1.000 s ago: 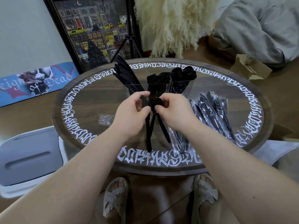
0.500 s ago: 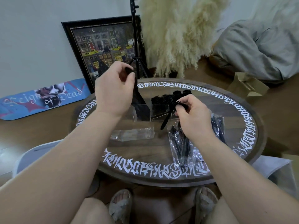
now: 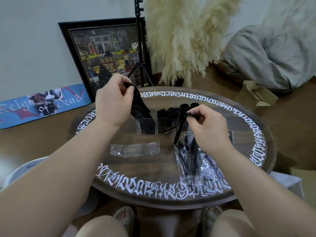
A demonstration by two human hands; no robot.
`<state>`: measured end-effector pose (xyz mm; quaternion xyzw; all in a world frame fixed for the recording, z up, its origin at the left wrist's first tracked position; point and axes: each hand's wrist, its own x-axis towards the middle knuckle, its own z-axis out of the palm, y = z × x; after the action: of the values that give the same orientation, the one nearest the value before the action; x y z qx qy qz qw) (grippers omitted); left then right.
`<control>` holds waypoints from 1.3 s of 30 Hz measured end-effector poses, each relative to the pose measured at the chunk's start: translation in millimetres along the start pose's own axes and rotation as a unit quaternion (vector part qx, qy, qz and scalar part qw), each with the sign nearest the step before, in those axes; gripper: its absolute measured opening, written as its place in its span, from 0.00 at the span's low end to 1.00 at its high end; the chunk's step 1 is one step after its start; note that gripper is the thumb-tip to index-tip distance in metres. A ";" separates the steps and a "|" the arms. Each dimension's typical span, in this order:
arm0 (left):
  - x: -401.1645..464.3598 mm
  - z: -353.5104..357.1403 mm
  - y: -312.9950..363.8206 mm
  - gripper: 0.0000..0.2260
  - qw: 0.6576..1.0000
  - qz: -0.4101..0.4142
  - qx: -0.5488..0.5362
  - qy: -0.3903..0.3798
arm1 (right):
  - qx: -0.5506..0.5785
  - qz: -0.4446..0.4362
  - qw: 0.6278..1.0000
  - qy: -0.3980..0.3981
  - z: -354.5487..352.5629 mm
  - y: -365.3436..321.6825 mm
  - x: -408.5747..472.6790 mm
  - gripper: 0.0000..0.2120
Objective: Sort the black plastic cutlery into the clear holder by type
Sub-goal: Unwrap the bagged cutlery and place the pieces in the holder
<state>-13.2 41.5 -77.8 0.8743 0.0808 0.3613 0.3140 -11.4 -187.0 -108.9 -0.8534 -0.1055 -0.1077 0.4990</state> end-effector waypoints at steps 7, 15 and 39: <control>-3.3 19.8 -8.1 0.07 0.993 0.019 0.085 -0.077 | -0.016 -0.005 0.999 -0.028 13.2 -6.8 8.2 0.07; -27.1 28.3 -8.2 0.13 0.957 0.140 0.183 -0.176 | -0.049 -0.002 0.998 -0.045 10.8 -2.6 10.9 0.08; 18.8 16.8 37.5 0.11 0.988 0.156 0.008 -0.006 | -0.048 -0.037 0.998 -0.027 -17.0 -2.1 18.1 0.11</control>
<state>8.7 10.5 -53.2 0.8809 -0.0557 0.3998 0.2470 4.0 -199.6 -93.7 -0.8745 -0.1453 -0.1080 0.4500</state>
